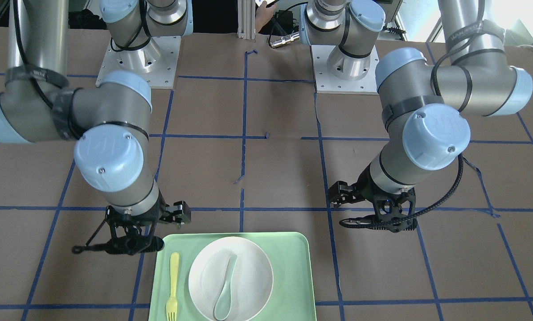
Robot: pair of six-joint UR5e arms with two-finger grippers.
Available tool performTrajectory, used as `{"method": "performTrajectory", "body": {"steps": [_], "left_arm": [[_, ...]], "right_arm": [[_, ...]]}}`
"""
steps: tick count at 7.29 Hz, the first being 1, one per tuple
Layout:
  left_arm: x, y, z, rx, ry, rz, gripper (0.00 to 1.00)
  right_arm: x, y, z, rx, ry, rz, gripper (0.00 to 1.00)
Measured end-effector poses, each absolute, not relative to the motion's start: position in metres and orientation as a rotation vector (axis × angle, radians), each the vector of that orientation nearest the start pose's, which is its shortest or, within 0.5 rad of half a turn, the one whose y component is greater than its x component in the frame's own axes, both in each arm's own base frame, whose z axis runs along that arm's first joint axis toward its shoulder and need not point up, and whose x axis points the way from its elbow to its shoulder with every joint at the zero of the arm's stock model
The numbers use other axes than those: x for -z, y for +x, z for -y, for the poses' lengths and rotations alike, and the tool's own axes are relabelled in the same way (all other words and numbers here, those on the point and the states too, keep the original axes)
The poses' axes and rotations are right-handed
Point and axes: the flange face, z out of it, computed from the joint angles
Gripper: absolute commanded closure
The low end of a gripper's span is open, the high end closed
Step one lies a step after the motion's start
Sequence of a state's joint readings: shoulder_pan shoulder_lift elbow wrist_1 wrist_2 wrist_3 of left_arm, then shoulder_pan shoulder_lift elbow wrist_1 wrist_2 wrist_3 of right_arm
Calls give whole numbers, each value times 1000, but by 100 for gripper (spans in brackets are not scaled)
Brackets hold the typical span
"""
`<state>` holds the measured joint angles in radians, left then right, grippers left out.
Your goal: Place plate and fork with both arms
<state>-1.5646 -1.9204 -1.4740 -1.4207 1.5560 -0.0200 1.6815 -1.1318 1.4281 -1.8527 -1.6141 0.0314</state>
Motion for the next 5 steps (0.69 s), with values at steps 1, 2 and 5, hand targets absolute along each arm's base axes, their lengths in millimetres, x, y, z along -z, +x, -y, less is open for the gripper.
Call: {"method": "performTrajectory", "body": {"steps": [1,2,5], "left_arm": [[-371,-140,595,-246,-133,-3134,0],[-388,-146,577,-303,-178,-3120,0],[-413,-165,550,-317,-158,-3116,0]], "right_arm": [[-360,196,606,-54,-121,-3181,0],[-382,193,582,-101,-114,-3178,0],[-445,187,525,-161,-83,-3184,0]]}}
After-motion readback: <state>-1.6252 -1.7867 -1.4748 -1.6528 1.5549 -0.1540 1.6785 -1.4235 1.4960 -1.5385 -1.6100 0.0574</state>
